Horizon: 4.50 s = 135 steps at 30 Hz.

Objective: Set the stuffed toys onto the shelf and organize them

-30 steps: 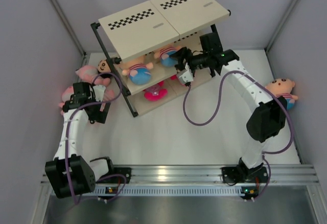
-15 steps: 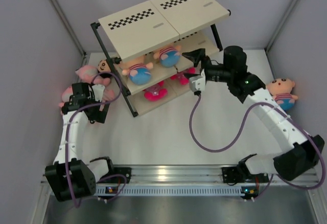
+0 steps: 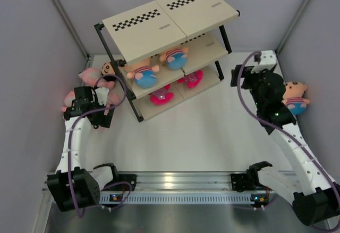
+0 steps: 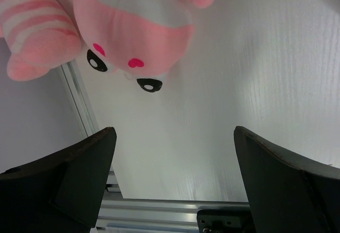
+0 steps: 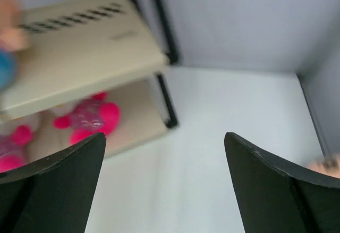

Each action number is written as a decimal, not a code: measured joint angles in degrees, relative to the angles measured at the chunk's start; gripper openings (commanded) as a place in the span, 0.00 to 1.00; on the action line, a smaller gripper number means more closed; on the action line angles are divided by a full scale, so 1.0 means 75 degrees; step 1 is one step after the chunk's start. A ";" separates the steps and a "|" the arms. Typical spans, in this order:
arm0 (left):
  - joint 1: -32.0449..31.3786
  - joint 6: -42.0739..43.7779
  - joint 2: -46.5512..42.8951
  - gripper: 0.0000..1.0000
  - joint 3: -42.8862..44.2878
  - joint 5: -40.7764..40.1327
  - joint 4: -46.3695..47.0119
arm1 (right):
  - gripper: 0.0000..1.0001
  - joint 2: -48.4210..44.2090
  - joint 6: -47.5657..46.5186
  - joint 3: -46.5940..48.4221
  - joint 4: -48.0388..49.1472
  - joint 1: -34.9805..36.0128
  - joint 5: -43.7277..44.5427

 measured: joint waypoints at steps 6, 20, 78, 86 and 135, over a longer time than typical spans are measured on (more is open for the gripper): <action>0.0000 -0.0111 0.0006 0.99 0.0000 0.0230 -0.0003 | 0.94 0.0662 0.3867 -0.1032 -0.0574 -0.4540 0.0344; 0.0000 -0.0207 0.0259 0.98 0.0000 0.0341 0.0000 | 0.89 0.3815 0.7146 -0.1279 -0.0358 -0.7635 0.0420; 0.0000 -0.0303 0.0361 0.99 0.0102 0.0414 0.0000 | 0.00 0.3783 0.8530 0.2055 -0.0332 -0.0498 0.0376; 0.0000 -0.0283 0.0358 0.99 0.0102 0.0414 0.0000 | 0.09 0.4776 0.9127 0.3080 -0.0099 -0.0198 0.0595; 0.1046 -0.0058 0.3287 0.99 0.1504 0.1935 0.0277 | 0.57 0.1612 0.5913 0.2183 0.0204 -0.0061 0.0842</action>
